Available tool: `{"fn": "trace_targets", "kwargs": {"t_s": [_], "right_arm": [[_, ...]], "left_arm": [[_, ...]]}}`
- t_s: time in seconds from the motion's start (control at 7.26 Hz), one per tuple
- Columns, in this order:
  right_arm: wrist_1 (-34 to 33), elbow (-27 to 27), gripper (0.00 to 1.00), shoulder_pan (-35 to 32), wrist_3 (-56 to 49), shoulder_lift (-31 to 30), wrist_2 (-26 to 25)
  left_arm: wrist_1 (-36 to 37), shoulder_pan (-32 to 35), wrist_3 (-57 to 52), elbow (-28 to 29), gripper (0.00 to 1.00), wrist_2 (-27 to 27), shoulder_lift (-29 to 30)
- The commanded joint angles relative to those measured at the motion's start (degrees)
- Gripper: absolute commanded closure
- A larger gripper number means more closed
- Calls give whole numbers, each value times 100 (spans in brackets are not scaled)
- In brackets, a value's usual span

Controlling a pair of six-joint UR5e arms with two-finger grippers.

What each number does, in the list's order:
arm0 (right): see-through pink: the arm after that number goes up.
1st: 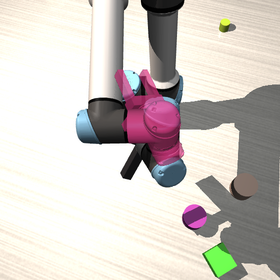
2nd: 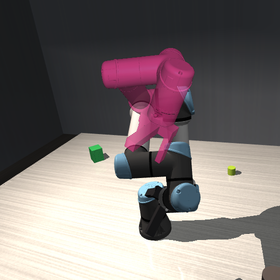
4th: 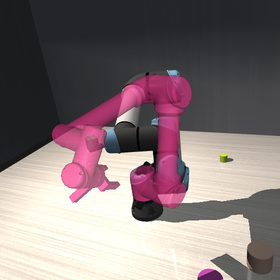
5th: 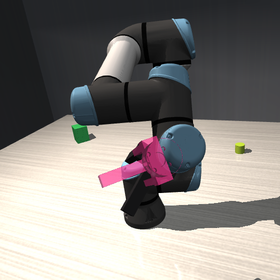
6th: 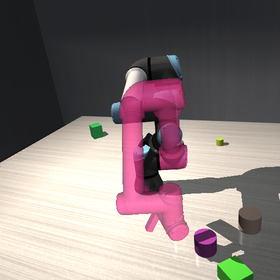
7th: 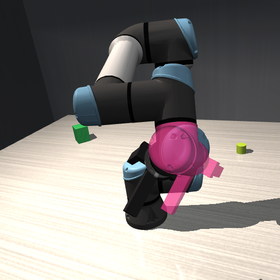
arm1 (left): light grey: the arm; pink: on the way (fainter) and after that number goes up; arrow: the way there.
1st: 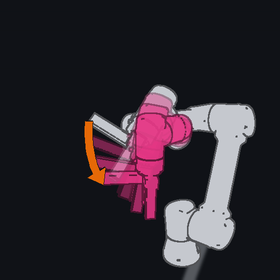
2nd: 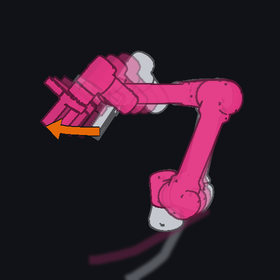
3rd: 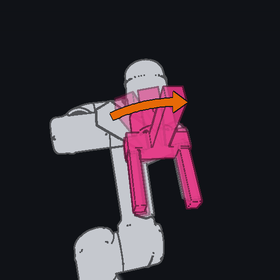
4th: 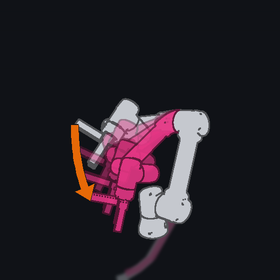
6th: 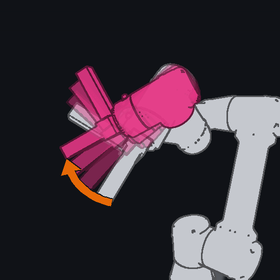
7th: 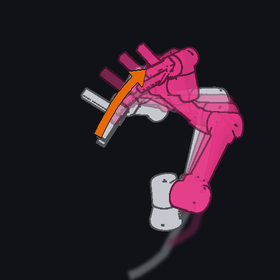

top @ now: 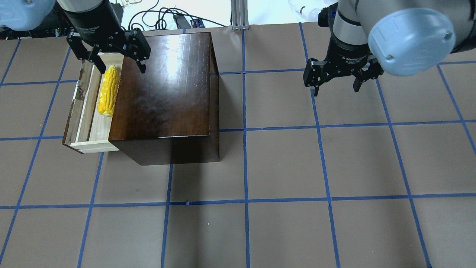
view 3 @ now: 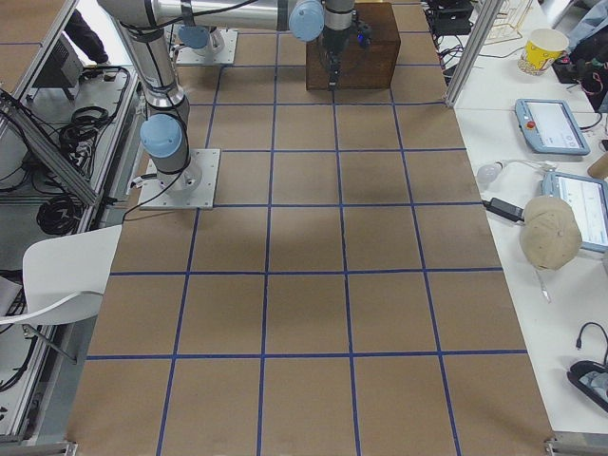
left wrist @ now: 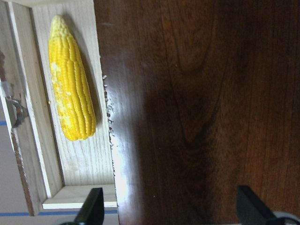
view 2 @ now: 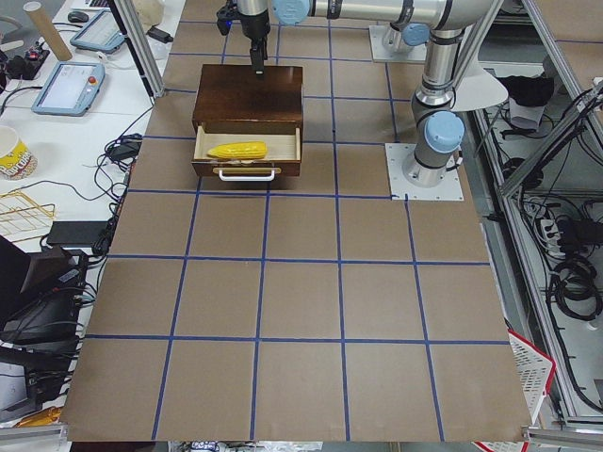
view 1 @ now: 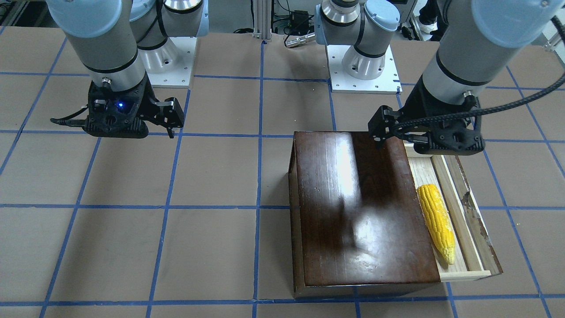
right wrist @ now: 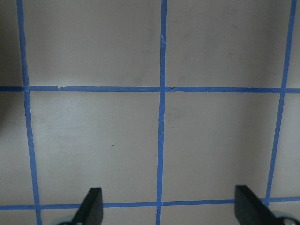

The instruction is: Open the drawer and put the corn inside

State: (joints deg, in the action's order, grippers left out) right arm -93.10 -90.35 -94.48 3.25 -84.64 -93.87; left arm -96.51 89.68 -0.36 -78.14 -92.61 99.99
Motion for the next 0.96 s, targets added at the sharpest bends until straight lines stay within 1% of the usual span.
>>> {"fn": "trace_targets", "kwargs": {"t_s": [0.0,0.28,0.55,0.69,0.83], "right_arm": [[-6,0,0,0,0,0,0],[3,0,0,0,0,0,0],[3,0,0,0,0,0,0],[3,0,0,0,0,0,0],[3,0,0,0,0,0,0]], "left_arm": [[149,67,342,-489,0,32,-233],[761,76,344,-1043,0,41,-584],[835,67,238,-1255,0,24,-804],[853,41,221,-1291,2,32,-840],[853,15,194,-1291,1,32,-867]]}}
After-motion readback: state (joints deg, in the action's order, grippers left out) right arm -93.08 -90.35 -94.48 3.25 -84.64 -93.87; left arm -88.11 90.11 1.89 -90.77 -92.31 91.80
